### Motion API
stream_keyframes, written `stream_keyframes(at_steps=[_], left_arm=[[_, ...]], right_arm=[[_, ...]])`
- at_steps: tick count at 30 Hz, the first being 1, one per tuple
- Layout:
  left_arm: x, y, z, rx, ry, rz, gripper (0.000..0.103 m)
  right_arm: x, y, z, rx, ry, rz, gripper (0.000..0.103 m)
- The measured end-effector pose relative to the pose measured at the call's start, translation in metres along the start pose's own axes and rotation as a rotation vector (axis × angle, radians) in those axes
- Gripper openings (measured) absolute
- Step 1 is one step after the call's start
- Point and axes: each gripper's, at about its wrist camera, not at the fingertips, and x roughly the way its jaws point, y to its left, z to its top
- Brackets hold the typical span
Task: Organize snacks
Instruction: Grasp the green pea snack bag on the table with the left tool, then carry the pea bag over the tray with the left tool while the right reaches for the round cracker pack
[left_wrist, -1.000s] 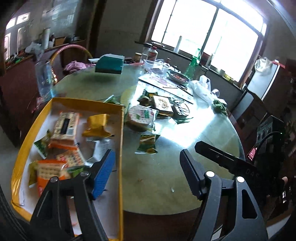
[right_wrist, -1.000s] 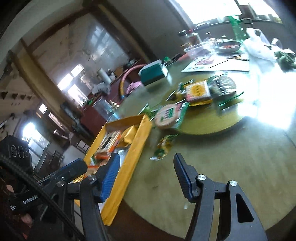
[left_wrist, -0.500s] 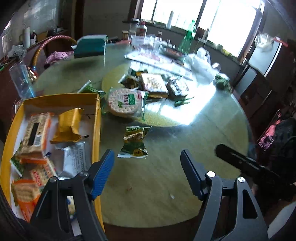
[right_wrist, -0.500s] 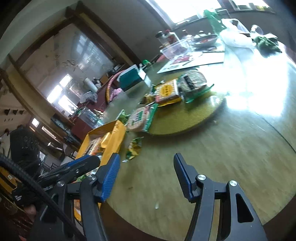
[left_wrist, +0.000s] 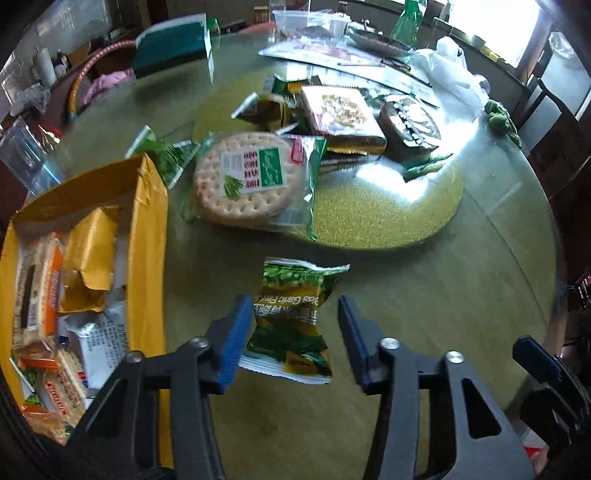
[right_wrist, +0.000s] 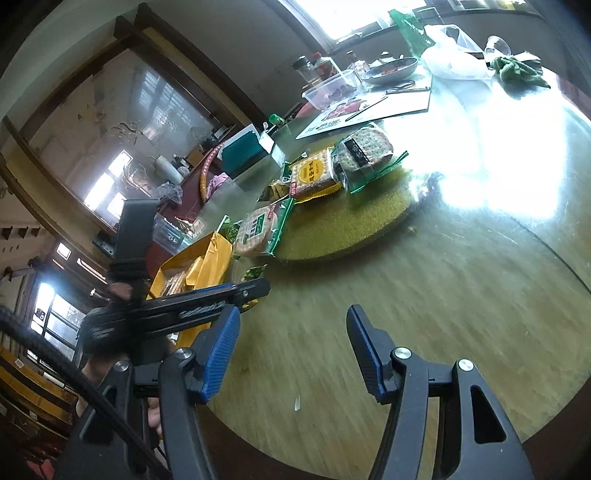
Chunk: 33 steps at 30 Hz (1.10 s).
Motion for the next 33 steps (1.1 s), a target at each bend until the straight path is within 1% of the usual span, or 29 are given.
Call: stream_keyframes(at_steps=[1,2,3,5,7,8,10,14,17,21,23,26,29,31,33], left_arm=[[0.003,0.0,0.0,0.004,0.011,0.007,0.043],[0.002,-0.002,-0.003,0.015,-0.005,0.032,0.041],[0.001,-0.001,-0.004,0.016,-0.004,0.031,0.041],[-0.003,-0.001,-0.01,0.014,0.0,0.007,0.039],[-0.009,-0.002,-0.016,0.011,-0.022,-0.008,0.039],[-0.018,0.0,-0.024,-0.002,-0.051,-0.022,0.039],[-0.029,0.005,-0.031,-0.017,-0.078,-0.057,0.039],[-0.067,0.02,-0.059,-0.089,-0.167,-0.174,0.039],[-0.094,0.035,-0.075,-0.138,-0.243,-0.199,0.039],[-0.124,0.056,-0.086,-0.179,-0.348,-0.2,0.039],[-0.127,0.064,-0.088,-0.192,-0.365,-0.192,0.039],[-0.129,0.076,-0.089,-0.221,-0.369,-0.203,0.039],[-0.133,0.089,-0.093,-0.243,-0.387,-0.202,0.039],[-0.135,0.097,-0.099,-0.249,-0.396,-0.195,0.039],[-0.135,0.107,-0.103,-0.265,-0.399,-0.197,0.039]], right_arm=[[-0.001,0.0,0.0,-0.002,-0.001,0.0,0.06],[-0.001,-0.001,0.0,-0.002,-0.002,-0.001,0.06],[-0.001,-0.001,-0.001,-0.001,-0.002,-0.005,0.06],[0.001,-0.002,0.0,0.003,0.002,-0.01,0.06],[0.002,-0.002,0.001,0.007,0.004,-0.014,0.06],[0.002,-0.002,0.001,0.003,0.005,-0.015,0.06],[0.004,-0.002,0.001,-0.004,0.009,-0.027,0.06],[0.008,-0.001,0.009,-0.02,0.021,-0.05,0.06],[0.011,0.004,0.022,-0.087,0.018,-0.114,0.06],[0.028,0.008,0.046,-0.176,0.042,-0.188,0.06],[0.038,0.01,0.055,-0.19,0.07,-0.185,0.06],[0.062,0.024,0.062,-0.206,0.129,-0.128,0.06],[0.089,0.046,0.062,-0.237,0.167,-0.109,0.06],[0.103,0.06,0.062,-0.26,0.178,-0.11,0.06],[0.118,0.076,0.064,-0.32,0.192,-0.094,0.06]])
